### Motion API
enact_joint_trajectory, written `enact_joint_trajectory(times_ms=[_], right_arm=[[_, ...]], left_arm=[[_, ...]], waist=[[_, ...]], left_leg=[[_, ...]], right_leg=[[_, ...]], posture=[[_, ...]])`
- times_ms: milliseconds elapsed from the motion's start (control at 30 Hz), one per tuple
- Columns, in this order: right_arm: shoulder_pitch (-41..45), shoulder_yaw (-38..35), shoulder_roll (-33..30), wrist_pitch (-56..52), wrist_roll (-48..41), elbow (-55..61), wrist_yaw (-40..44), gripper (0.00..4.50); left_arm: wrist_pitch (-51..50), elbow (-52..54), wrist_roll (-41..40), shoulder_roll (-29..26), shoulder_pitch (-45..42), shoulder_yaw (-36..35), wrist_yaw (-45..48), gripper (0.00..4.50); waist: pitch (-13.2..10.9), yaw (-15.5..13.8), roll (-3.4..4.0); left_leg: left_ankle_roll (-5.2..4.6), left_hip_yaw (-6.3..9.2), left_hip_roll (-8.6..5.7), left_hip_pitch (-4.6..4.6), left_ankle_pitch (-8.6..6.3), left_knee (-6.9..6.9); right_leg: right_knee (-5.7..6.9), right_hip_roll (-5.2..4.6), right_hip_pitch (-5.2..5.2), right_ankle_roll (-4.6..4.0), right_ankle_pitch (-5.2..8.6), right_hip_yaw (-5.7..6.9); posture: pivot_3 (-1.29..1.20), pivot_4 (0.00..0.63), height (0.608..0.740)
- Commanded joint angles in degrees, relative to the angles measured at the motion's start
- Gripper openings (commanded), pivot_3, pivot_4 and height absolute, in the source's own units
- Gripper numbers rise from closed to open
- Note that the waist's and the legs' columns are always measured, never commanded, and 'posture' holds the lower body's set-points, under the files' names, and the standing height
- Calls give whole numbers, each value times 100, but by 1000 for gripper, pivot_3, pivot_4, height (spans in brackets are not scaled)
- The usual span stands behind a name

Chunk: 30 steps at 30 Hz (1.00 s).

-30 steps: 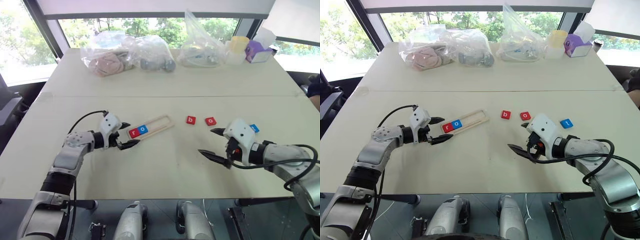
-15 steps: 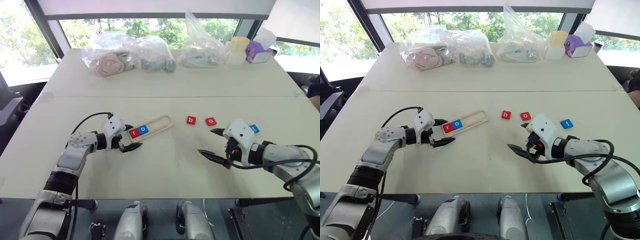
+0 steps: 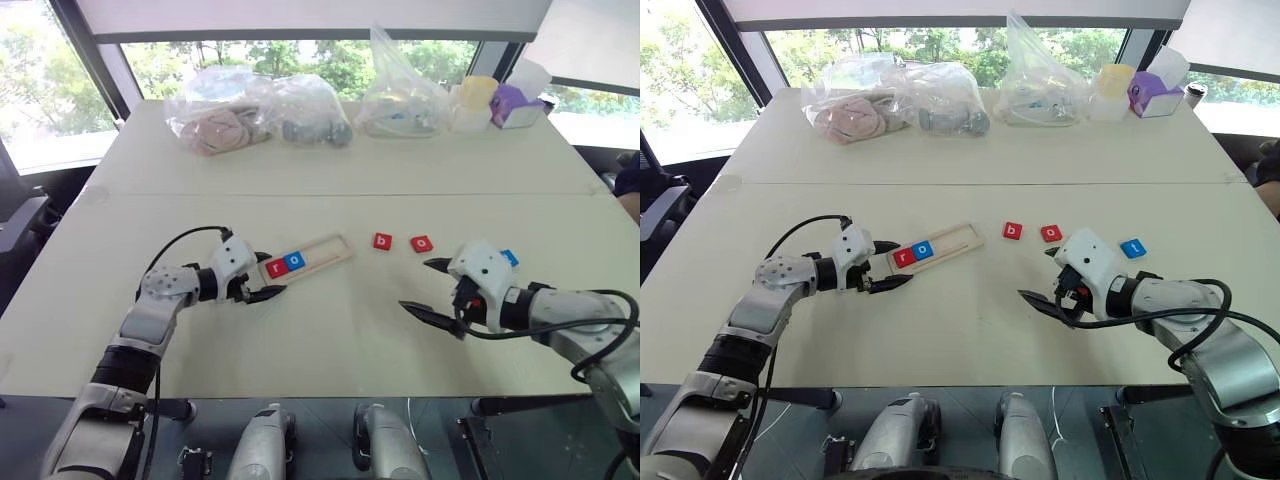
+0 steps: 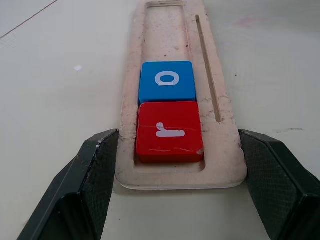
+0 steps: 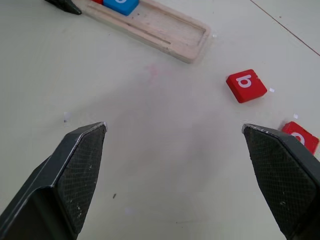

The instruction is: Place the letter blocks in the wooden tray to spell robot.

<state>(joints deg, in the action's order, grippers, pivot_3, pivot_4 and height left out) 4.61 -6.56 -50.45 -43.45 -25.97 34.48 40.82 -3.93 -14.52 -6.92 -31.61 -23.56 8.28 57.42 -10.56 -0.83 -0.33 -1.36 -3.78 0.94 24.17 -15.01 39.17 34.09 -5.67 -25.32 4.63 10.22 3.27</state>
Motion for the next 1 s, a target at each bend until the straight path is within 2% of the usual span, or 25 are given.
enact_joint_trajectory(times_ms=[33,333,533,800,1000], right_arm=[[33,-286,-125,41,-11,143,41,4500],[-7,-499,-234,-22,-55,198,85,4500],[-9,-370,-90,-179,-116,482,-98,4500],[-79,-354,-24,-296,-105,635,-192,4500],[-51,-299,-4,-284,-86,610,-226,4500]], left_arm=[[141,165,209,2,311,599,486,3157],[327,630,197,305,306,1061,929,3157],[447,599,277,442,212,1367,1197,3157],[458,644,315,321,263,1413,1311,3157],[380,623,427,317,249,1349,1021,3157]], waist=[[4,0,2],[7,-28,5],[7,-26,5],[7,-1,5],[7,3,5]], left_leg=[[-2,-1,0,0,-2,-1],[-10,-7,-12,9,-6,0],[-14,-8,-14,11,-8,0],[-15,-7,-14,10,-9,0],[-15,-6,-11,8,-9,0]], right_leg=[[-1,0,0,0,1,0],[-12,-15,-1,1,2,0],[-14,-16,-2,2,2,0],[-13,-15,-2,4,3,0],[-10,-12,-2,4,4,0]], posture=[[0,150,740],[0,150,740],[0,150,740],[0,150,740],[0,150,740]])
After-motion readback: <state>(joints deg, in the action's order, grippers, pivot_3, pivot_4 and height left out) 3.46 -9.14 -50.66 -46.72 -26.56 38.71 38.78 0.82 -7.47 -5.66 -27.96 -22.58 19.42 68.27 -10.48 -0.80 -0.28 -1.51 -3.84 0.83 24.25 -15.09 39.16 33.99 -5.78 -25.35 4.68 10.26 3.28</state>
